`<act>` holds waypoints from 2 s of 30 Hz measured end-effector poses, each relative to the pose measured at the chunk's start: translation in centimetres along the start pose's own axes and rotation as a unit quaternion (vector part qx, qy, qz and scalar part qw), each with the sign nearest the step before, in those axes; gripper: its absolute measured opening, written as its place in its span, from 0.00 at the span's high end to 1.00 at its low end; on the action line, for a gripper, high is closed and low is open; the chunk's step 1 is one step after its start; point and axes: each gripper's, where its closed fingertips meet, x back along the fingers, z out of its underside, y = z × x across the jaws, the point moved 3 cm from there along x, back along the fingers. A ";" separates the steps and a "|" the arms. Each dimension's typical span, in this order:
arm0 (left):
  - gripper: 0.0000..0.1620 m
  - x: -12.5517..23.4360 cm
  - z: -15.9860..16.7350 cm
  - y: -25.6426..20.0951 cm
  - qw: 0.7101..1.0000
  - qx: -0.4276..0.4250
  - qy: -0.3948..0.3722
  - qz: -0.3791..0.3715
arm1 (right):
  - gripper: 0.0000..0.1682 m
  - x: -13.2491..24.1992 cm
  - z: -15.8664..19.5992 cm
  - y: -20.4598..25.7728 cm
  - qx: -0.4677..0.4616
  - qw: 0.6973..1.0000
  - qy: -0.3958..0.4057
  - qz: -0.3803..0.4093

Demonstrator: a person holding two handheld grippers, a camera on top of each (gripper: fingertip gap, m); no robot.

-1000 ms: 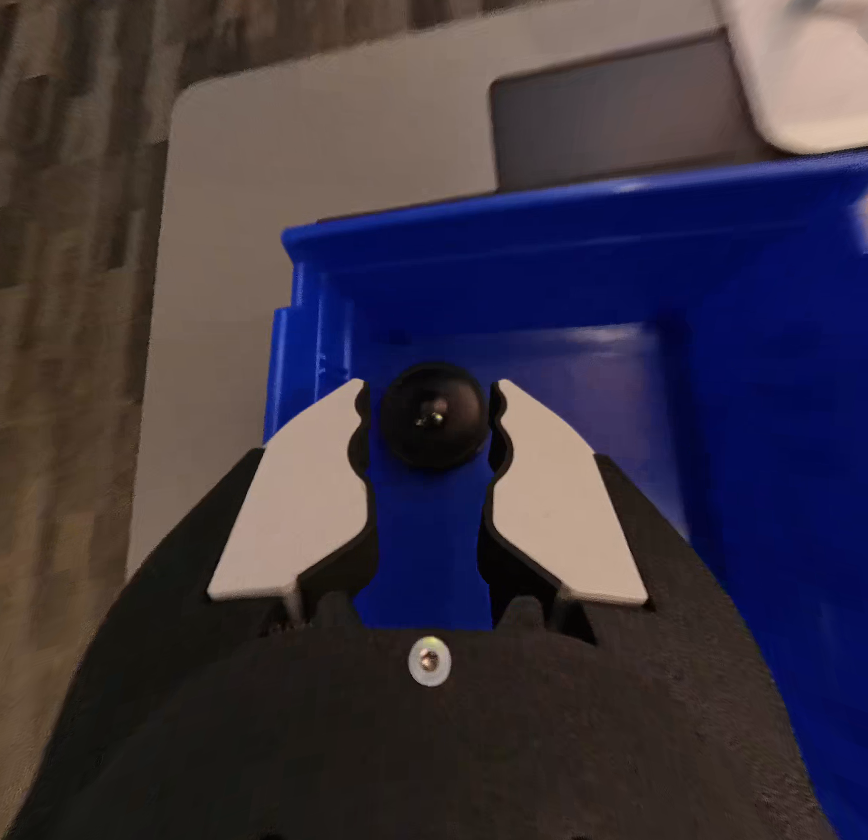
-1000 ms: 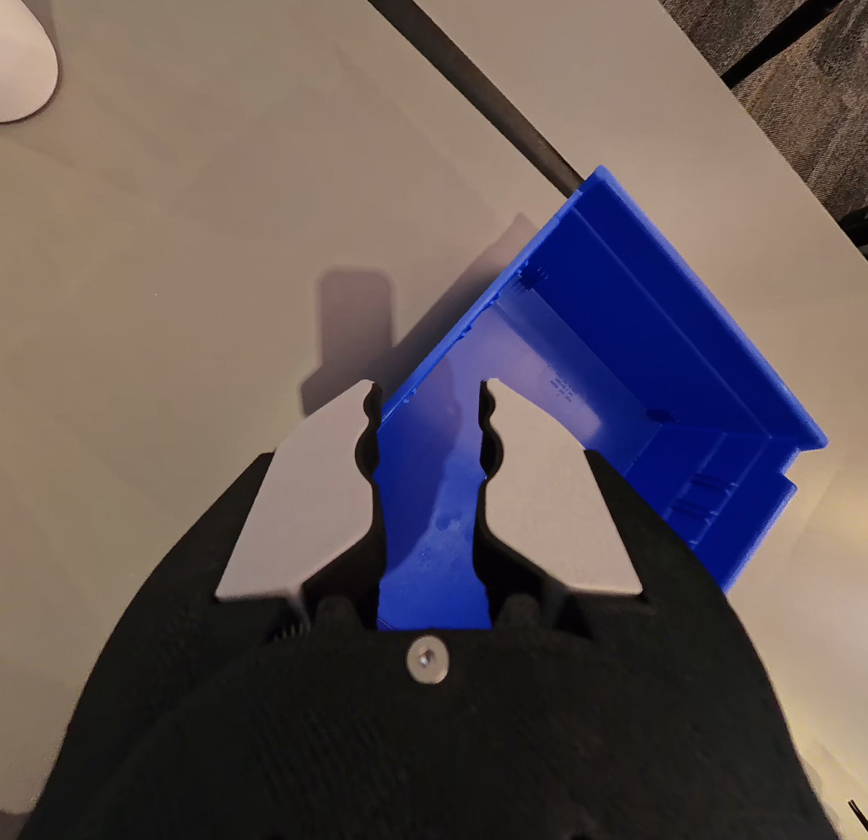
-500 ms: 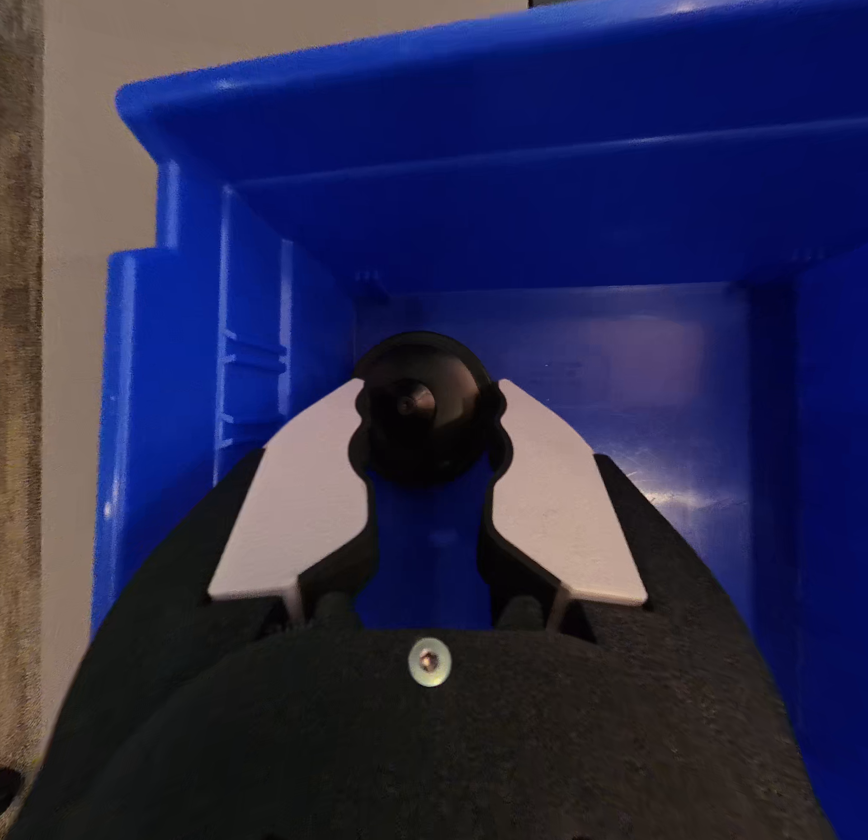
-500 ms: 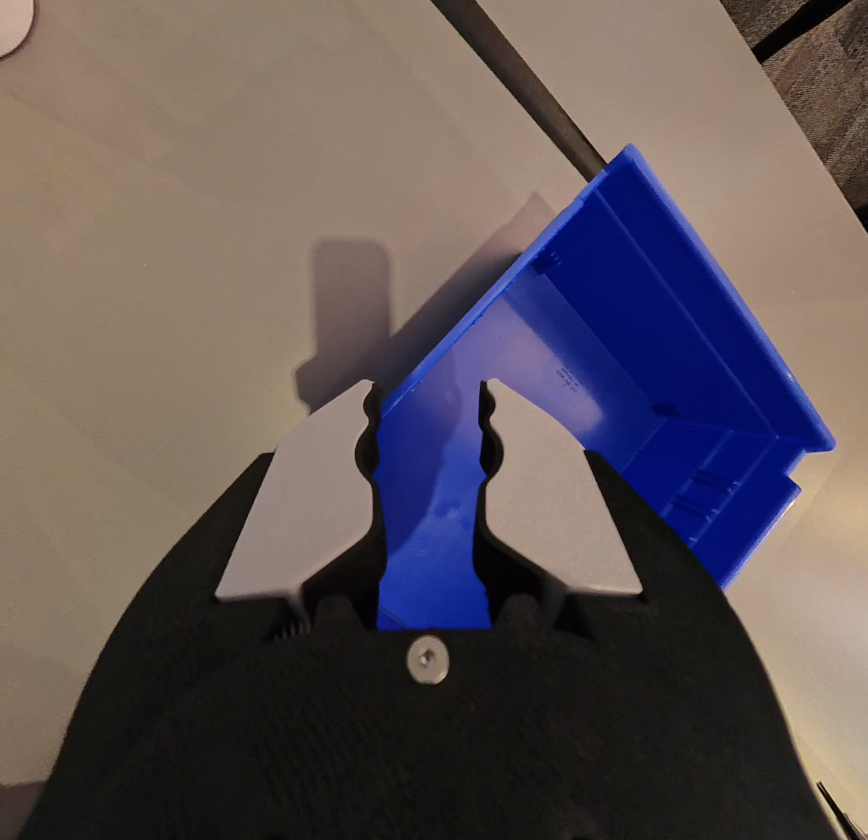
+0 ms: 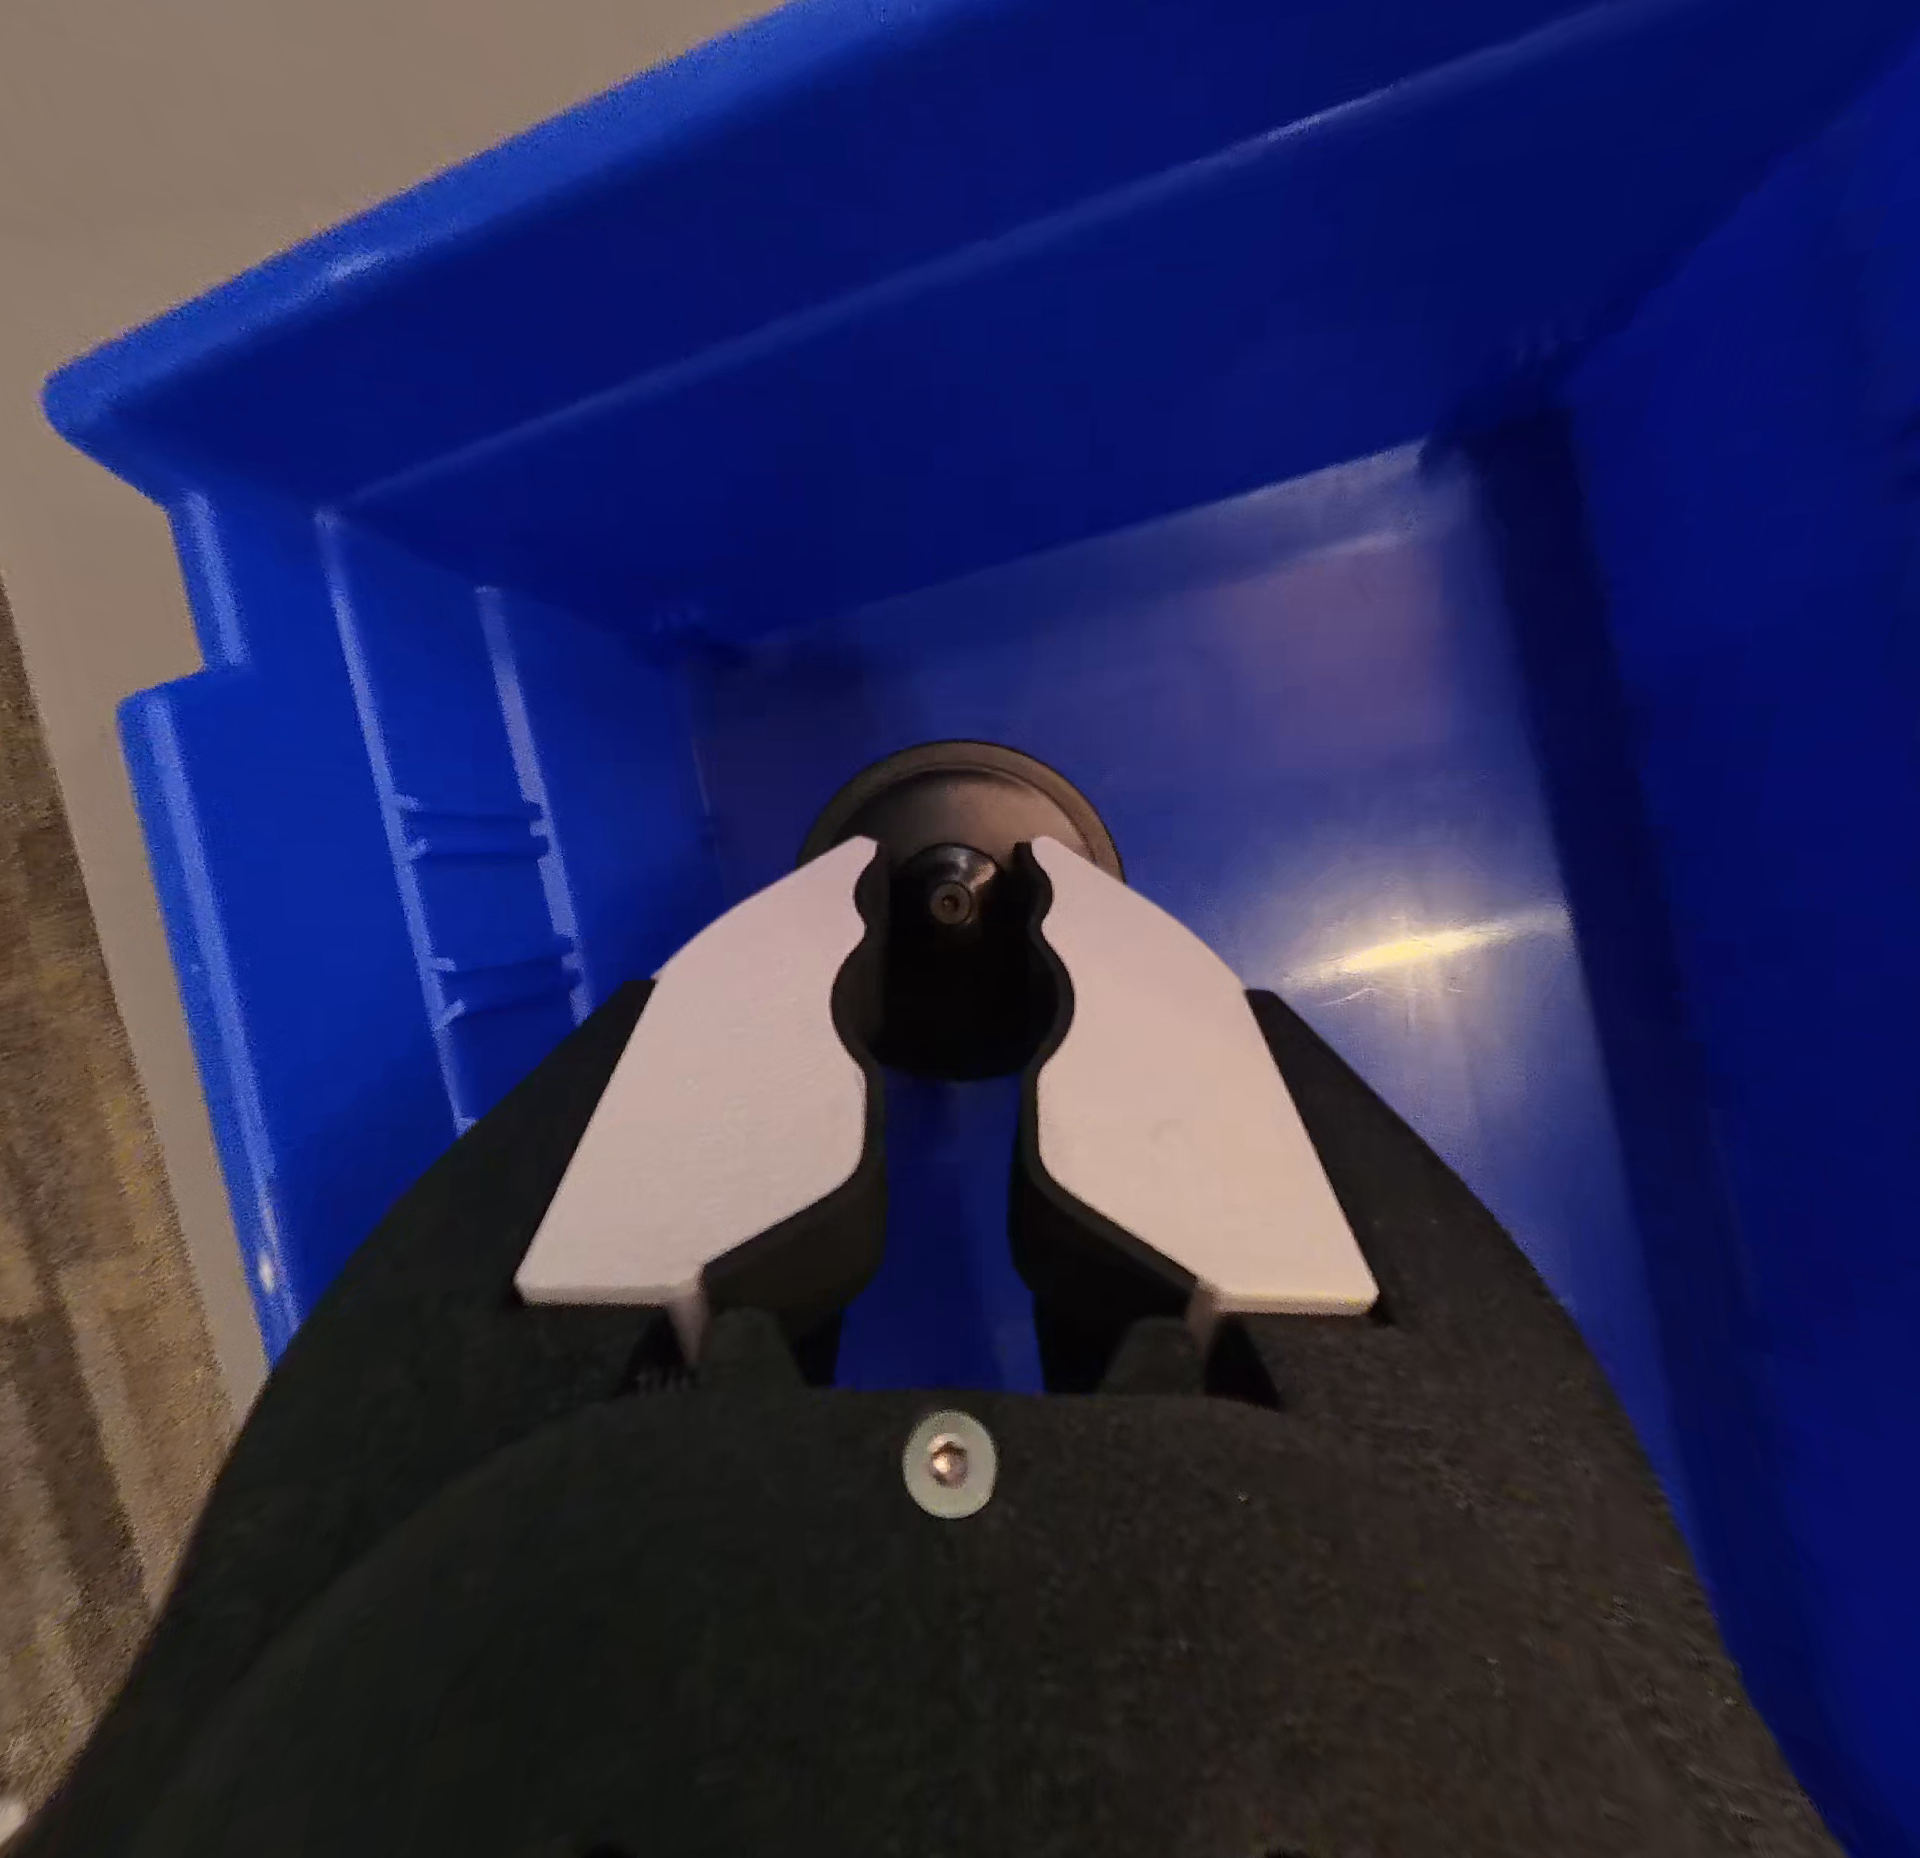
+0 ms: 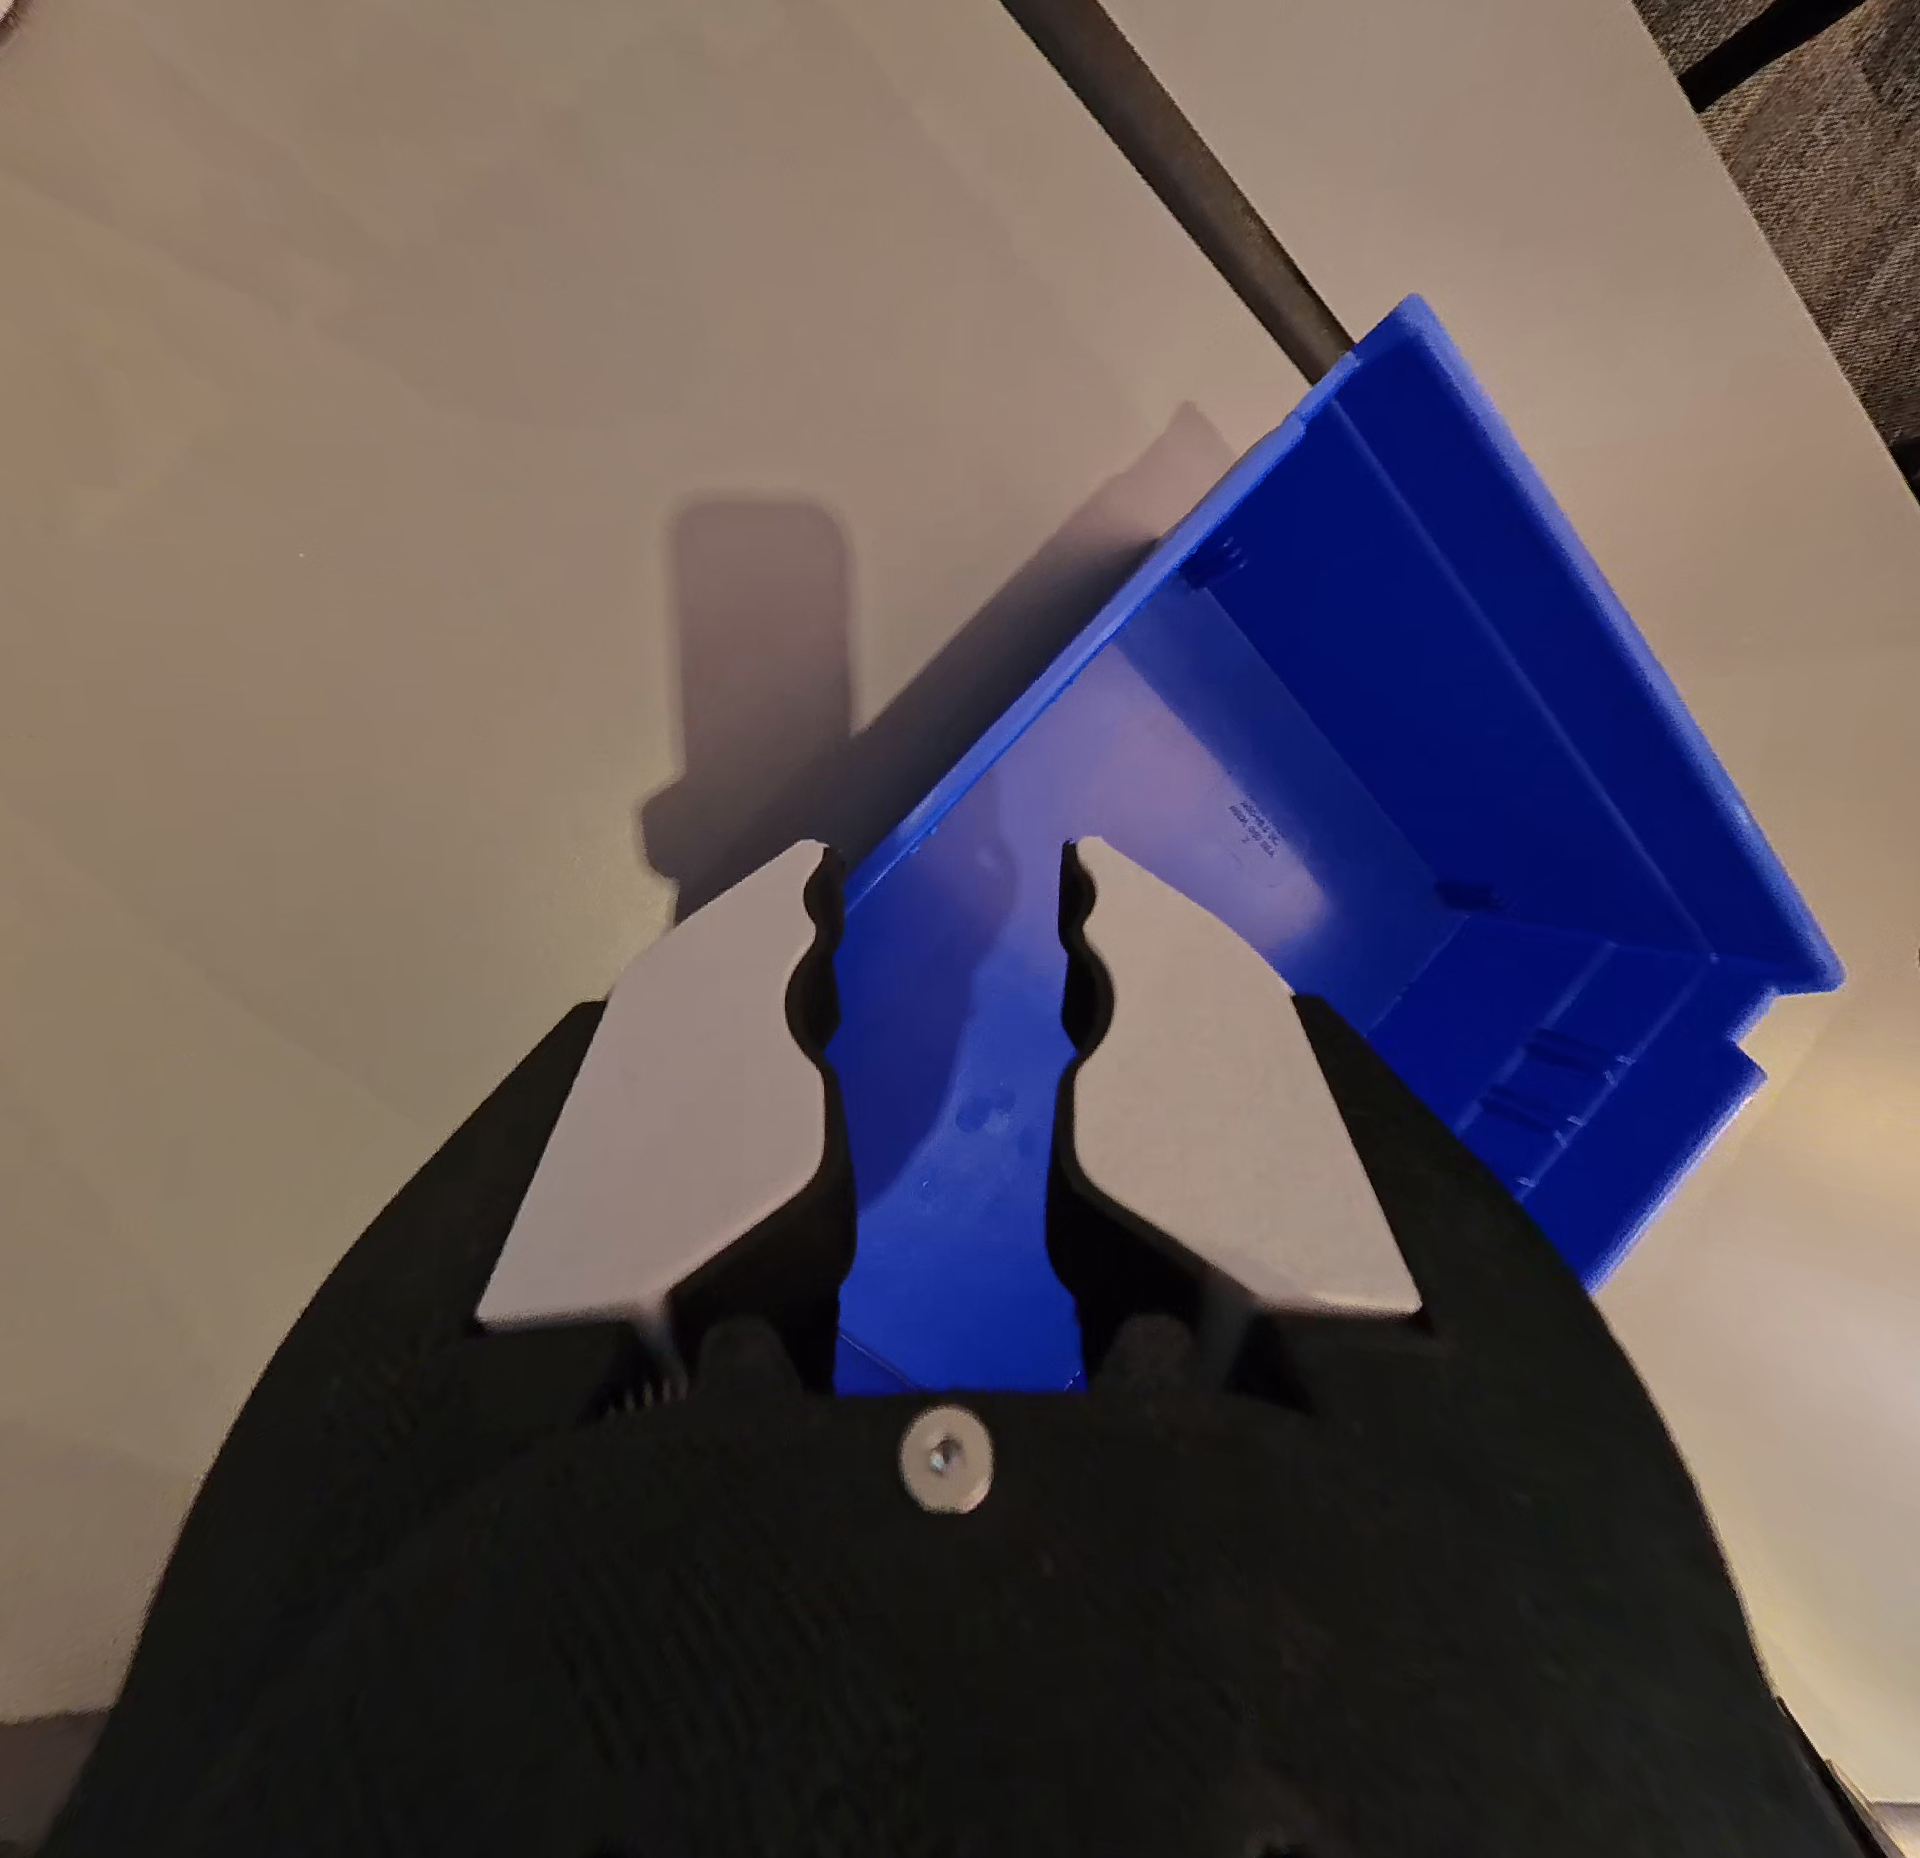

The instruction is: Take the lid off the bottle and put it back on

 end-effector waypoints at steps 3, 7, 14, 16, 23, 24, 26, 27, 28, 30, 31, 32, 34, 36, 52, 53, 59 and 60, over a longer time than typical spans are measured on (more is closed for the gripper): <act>0.86 0.1 -0.1 -1.1 0.998 0.009 -0.007 0.054 | 0.75 -0.1 0.0 0.0 0.002 1.000 0.002 0.000; 0.86 0.8 -0.5 -1.2 0.998 -0.001 -0.015 0.067 | 0.74 -0.2 0.1 0.0 0.002 1.000 0.004 -0.001; 0.86 2.1 -0.2 -2.9 0.987 -0.069 -0.023 0.140 | 0.74 -0.5 0.2 0.1 0.005 1.000 0.011 -0.003; 0.86 2.4 -0.1 -3.8 0.981 -0.084 -0.025 0.172 | 0.74 -0.6 0.2 0.2 0.007 1.000 0.013 -0.004; 0.71 2.6 0.3 -4.9 0.973 -0.139 -0.024 0.181 | 0.75 -0.7 0.3 0.3 0.010 1.000 0.016 -0.006; 0.58 2.6 0.3 -4.9 0.974 -0.136 -0.021 0.179 | 0.75 -0.7 0.3 0.3 0.011 1.000 0.016 -0.006; 0.47 2.3 0.6 -4.8 0.975 -0.142 -0.005 0.170 | 0.75 -0.7 0.3 0.3 0.011 1.000 0.017 -0.006; 0.43 2.1 0.8 -4.7 0.977 -0.148 0.004 0.157 | 0.75 -0.7 0.3 0.3 0.012 1.000 0.017 -0.006; 0.44 1.8 1.1 -4.6 0.977 -0.154 0.018 0.149 | 0.75 -0.7 0.3 0.3 0.012 1.000 0.017 -0.006; 0.48 1.0 1.5 -4.6 0.977 -0.160 0.039 0.138 | 0.75 -0.7 0.3 0.3 0.013 1.000 0.018 -0.007; 0.51 0.7 1.6 -4.8 0.976 -0.158 0.045 0.142 | 0.75 -0.7 0.3 0.3 0.013 1.000 0.018 -0.006; 0.54 0.5 1.7 -5.1 0.976 -0.153 0.051 0.150 | 0.75 -0.7 0.3 0.3 0.013 1.000 0.018 -0.006; 0.56 0.0 1.9 -5.3 0.975 -0.146 0.069 0.156 | 0.75 -0.7 0.3 0.3 0.014 1.000 0.018 -0.007; 0.56 -0.3 2.1 -5.4 0.974 -0.150 0.080 0.149 | 0.75 -0.7 0.3 0.3 0.015 1.000 0.018 -0.008; 0.56 1.8 0.6 -4.4 0.980 -0.162 0.049 0.101 | 0.75 -0.7 0.4 0.4 0.019 1.000 0.019 -0.009; 0.56 2.4 0.4 -4.2 0.981 -0.162 0.040 0.096 | 0.75 -0.7 0.4 0.4 0.019 1.000 0.019 -0.009; 0.56 7.3 -1.0 -4.0 0.981 -0.167 -0.024 0.098 | 0.75 -0.7 0.3 0.5 0.034 0.999 0.020 0.004; 0.56 8.3 -1.2 -4.3 0.979 -0.171 -0.035 0.103 | 0.75 -0.6 0.2 0.4 0.036 0.999 0.020 0.007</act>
